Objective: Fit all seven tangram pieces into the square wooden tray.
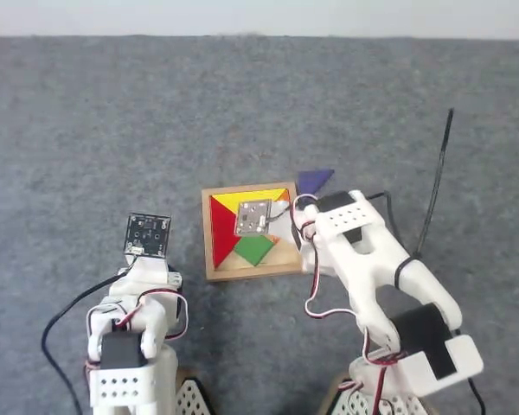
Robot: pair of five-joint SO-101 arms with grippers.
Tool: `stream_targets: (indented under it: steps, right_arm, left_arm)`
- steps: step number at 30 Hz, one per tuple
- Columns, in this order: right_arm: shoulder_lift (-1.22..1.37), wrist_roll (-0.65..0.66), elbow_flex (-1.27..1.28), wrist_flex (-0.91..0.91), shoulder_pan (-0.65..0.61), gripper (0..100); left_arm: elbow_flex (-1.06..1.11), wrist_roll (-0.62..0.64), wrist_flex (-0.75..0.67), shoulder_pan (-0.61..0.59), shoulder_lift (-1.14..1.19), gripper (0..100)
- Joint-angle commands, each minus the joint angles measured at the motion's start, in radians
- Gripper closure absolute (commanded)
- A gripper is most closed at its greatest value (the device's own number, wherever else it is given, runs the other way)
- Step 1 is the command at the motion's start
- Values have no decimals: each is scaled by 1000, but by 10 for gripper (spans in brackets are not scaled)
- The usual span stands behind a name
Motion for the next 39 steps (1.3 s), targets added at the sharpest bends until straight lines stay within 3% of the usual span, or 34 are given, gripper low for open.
stream_targets:
  steps: [1,7,12,18,26,34,37,39]
  right_arm:
    - [-30,28,12,-18,2,742]
    - [-30,64,17,-16,2,753]
    - [16,66,12,-18,2,859]
    - [45,44,9,-12,2,866]
    - [-28,-222,-135,114,-4,866]
    - [-30,-641,-261,191,2,877]
    - [-33,-717,-262,211,28,915]
    - [-30,-684,-273,271,65,898]
  left_arm:
    - [-12,-2,3,3,-20,979]
    - [-12,-2,3,3,-20,979]
    - [-12,-2,3,3,-20,979]
    - [-12,-2,3,3,-20,979]
    - [-12,-2,3,3,-20,979]
    - [-12,-2,3,3,-20,979]
    - [-12,-2,3,3,-20,979]
    - [-12,-2,3,3,-20,979]
